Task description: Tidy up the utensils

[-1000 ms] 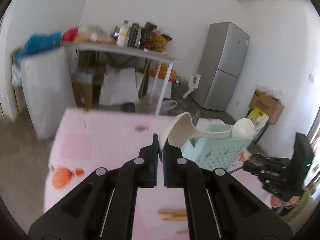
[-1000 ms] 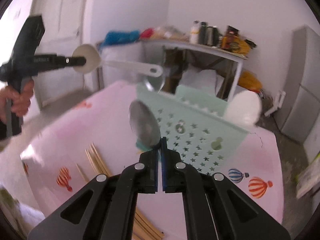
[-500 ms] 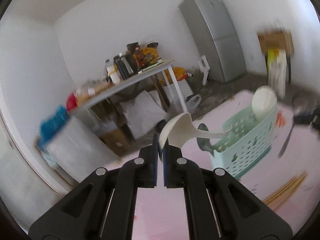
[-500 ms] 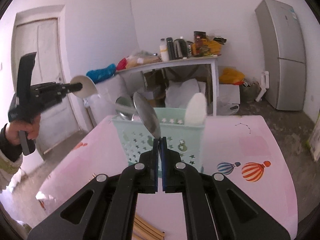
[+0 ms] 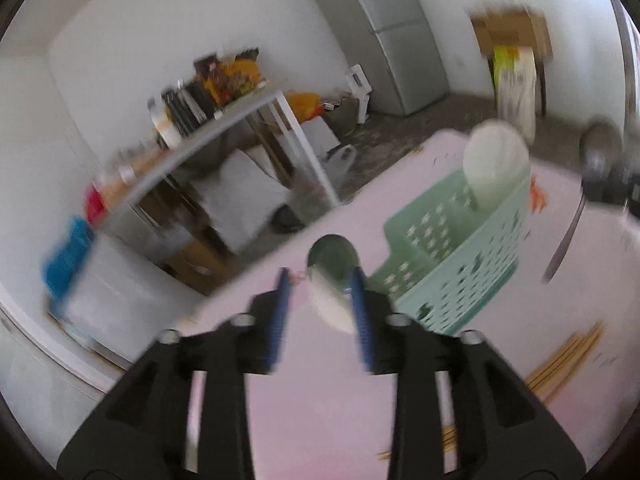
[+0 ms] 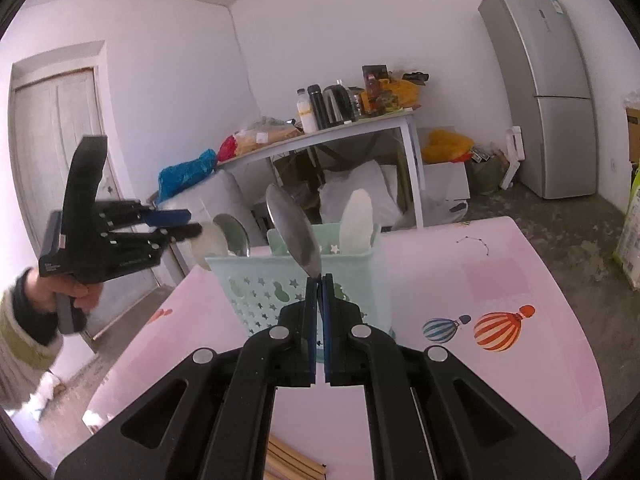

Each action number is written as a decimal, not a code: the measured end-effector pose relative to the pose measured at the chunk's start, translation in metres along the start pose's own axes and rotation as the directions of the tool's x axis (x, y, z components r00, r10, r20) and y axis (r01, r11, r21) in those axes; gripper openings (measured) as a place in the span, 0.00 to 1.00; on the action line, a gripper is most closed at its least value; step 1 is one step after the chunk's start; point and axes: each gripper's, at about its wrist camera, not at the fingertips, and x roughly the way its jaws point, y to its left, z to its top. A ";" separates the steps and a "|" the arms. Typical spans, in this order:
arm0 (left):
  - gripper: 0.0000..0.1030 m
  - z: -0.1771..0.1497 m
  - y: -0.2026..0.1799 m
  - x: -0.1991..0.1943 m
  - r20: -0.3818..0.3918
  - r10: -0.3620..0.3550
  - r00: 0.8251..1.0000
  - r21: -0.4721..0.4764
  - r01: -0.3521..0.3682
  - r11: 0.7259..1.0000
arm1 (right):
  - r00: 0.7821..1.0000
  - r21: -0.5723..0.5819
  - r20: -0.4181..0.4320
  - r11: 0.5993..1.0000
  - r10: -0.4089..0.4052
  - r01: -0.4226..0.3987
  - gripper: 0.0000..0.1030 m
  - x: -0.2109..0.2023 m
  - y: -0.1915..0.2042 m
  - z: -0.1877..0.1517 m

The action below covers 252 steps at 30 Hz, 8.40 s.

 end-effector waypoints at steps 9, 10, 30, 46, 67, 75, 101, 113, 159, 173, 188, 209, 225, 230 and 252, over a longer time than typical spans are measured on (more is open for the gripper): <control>0.44 -0.035 0.043 -0.019 0.146 -0.181 0.973 -0.360 0.222 0.906 | 0.994 0.039 0.096 0.998 0.055 -0.059 0.02 -0.008 0.004 0.035; 0.46 -0.038 0.046 -0.021 0.157 -0.182 0.971 -0.379 0.230 0.896 | 0.992 0.043 0.108 0.997 0.064 -0.069 0.02 -0.009 0.004 0.039; 0.69 -0.115 0.049 -0.020 0.156 -0.222 0.963 -0.518 0.271 0.811 | 0.998 0.001 0.053 1.000 -0.022 0.022 0.03 0.058 0.006 0.063; 0.76 -0.117 0.031 -0.019 0.122 -0.245 0.962 -0.501 0.273 0.821 | 0.991 0.019 0.064 0.993 -0.115 0.114 0.26 0.024 0.005 0.045; 0.82 -0.143 -0.028 -0.016 0.014 -0.394 0.919 -0.434 0.360 0.826 | 0.962 0.142 -0.219 0.970 -0.164 0.198 0.63 -0.011 0.023 -0.065; 0.82 -0.159 -0.056 -0.013 -0.038 -0.455 0.890 -0.442 0.393 0.806 | 0.937 0.126 -0.315 0.972 -0.153 0.200 0.68 0.000 0.030 -0.083; 0.26 -0.197 -0.107 -0.016 -0.033 -0.705 0.709 -0.497 0.600 0.627 | 0.841 0.002 -0.535 0.995 -0.083 0.099 0.49 0.063 0.029 -0.096; 0.20 -0.197 -0.065 0.022 0.030 -0.651 0.759 -0.715 0.471 0.516 | 0.833 0.105 -0.552 0.989 -0.029 0.105 0.25 0.051 0.034 -0.105; 0.20 -0.205 -0.043 -0.009 -0.152 -0.411 0.899 -0.480 0.296 0.826 | 0.827 0.212 -0.562 0.969 0.014 0.128 0.07 0.020 0.062 -0.130; 0.20 -0.198 -0.058 -0.004 -0.215 -0.276 0.937 -0.340 0.193 0.920 | 0.832 0.225 -0.555 0.964 0.009 0.139 0.07 0.012 0.061 -0.132; 0.05 -0.207 -0.029 -0.002 -0.263 -0.213 0.941 -0.406 0.093 0.909 | 0.825 0.206 -0.565 0.965 -0.020 0.165 0.08 -0.014 0.054 -0.135; 0.05 -0.200 -0.023 0.008 -0.274 -0.216 0.937 -0.404 0.091 0.910 | 0.826 -0.074 -0.550 0.992 -0.122 0.098 0.24 0.086 0.088 -0.102; 0.05 -0.206 -0.017 0.001 -0.293 -0.330 0.897 -0.492 0.154 0.857 | 0.820 0.084 -0.567 0.984 -0.081 0.155 0.07 0.027 0.059 -0.118; 0.06 -0.199 -0.017 0.009 -0.307 -0.329 0.893 -0.483 0.152 0.862 | 0.810 0.073 -0.582 0.986 -0.078 0.148 0.08 0.026 0.060 -0.115; 0.10 -0.173 -0.017 0.039 -0.363 -0.266 0.893 -0.366 0.125 0.922 | 0.798 -0.019 -0.596 0.995 -0.092 0.100 0.19 0.062 0.069 -0.101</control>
